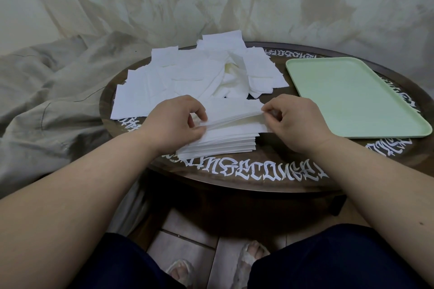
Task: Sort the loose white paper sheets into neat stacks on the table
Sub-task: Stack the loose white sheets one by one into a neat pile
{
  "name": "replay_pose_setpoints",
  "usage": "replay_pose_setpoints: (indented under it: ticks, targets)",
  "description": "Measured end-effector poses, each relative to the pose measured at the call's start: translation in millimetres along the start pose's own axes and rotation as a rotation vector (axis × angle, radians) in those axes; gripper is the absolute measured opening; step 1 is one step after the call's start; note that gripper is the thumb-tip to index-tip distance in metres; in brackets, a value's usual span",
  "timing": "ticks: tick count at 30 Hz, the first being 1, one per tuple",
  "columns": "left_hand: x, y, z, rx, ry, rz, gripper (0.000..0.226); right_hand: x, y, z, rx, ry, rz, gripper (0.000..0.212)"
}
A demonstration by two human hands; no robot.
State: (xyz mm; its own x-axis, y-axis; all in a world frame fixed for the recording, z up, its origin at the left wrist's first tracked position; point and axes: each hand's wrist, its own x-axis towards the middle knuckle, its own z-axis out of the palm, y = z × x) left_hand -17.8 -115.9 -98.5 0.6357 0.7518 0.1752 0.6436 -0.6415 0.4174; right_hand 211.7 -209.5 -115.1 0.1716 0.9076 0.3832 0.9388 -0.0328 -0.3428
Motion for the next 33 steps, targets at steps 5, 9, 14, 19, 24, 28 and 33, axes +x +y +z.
replay_pose_setpoints:
  ticks: [5,9,14,19,24,28,33]
  targets:
    - [-0.8,2.0,2.8,-0.001,0.002,-0.006,0.024,-1.9,-0.7,-0.5,0.067,-0.004,0.033,0.018]
    - [1.8,7.0,6.0,0.056,0.052,-0.004,0.024,-1.0,-1.6,0.6,0.089,0.013,0.037,0.017]
    - [4.8,7.6,9.4,0.159,0.071,0.0,0.01,-1.2,-1.2,0.6,0.097,0.01,0.037,0.016]
    - [0.3,1.0,1.2,0.041,0.108,-0.102,0.01,-0.3,0.7,1.5,0.132,0.0,0.065,0.02]
    - [0.6,-2.6,2.5,-0.146,0.144,-0.127,0.024,2.0,0.0,2.8,0.122,0.028,0.044,0.018]
    - [0.4,-0.9,-1.3,-0.17,0.243,0.012,0.038,3.4,3.0,0.7,0.118,0.178,-0.047,0.01]
    - [-8.7,0.9,-5.5,-0.065,0.185,0.131,0.029,-4.5,3.5,-2.8,0.122,0.139,-0.106,0.007]
